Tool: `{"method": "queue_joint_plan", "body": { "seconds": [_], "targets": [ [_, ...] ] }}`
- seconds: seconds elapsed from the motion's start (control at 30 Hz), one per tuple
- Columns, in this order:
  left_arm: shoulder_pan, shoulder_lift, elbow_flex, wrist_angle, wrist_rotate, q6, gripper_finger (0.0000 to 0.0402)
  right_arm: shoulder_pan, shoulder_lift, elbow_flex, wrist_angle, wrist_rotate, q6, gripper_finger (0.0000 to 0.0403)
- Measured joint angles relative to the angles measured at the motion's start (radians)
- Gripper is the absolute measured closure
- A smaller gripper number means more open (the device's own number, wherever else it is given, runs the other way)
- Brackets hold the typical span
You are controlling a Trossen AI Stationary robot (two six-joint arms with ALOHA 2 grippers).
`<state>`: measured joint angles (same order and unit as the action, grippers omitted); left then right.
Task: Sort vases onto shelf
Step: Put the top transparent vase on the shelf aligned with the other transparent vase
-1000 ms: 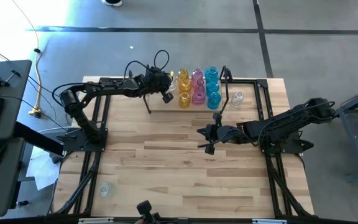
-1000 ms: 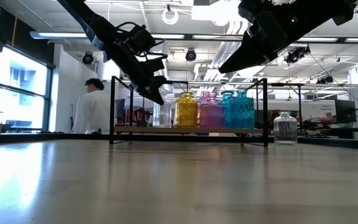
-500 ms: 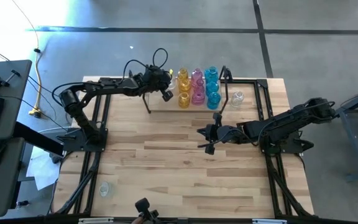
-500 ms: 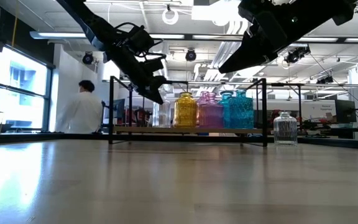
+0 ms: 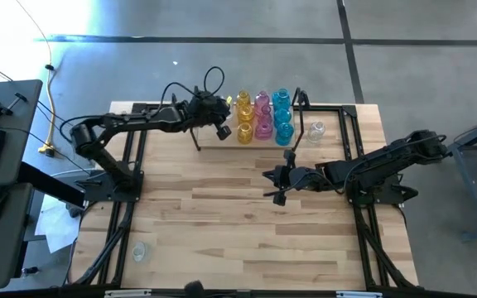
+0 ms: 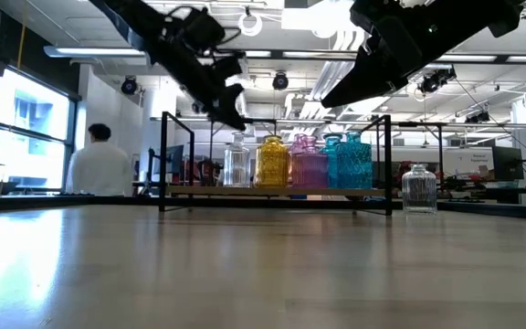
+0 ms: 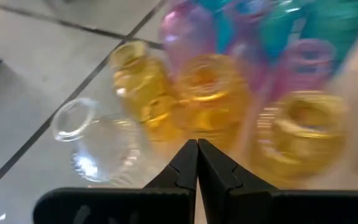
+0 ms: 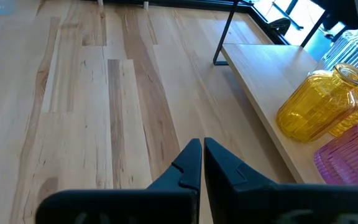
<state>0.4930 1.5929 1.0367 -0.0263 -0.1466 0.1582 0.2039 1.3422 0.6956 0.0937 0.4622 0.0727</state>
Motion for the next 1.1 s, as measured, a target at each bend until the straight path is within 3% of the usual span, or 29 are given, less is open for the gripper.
{"method": "queue_joint_plan", "body": {
  "seconds": [0.17,0.5,0.73,1.1],
  "targets": [
    [-0.118,-0.111,0.000,-0.088,0.003,0.037,0.0402,0.000,0.000,0.000,0.000,-0.001,-0.001,0.0403],
    [-0.475,-0.328,-0.041,-0.295,-0.039,0.010,0.0401,0.000,0.000,0.000,0.001,-0.006,-0.006,0.0403],
    [-0.703,-0.408,-0.046,-0.512,-0.049,-0.184,0.0401,0.000,0.000,0.000,0.001,-0.006,-0.006,0.0403],
    [-0.969,-0.409,-0.046,-0.830,-0.050,-0.614,0.0401,0.000,0.000,0.000,0.005,-0.006,-0.003,0.0403]
  ]
}}
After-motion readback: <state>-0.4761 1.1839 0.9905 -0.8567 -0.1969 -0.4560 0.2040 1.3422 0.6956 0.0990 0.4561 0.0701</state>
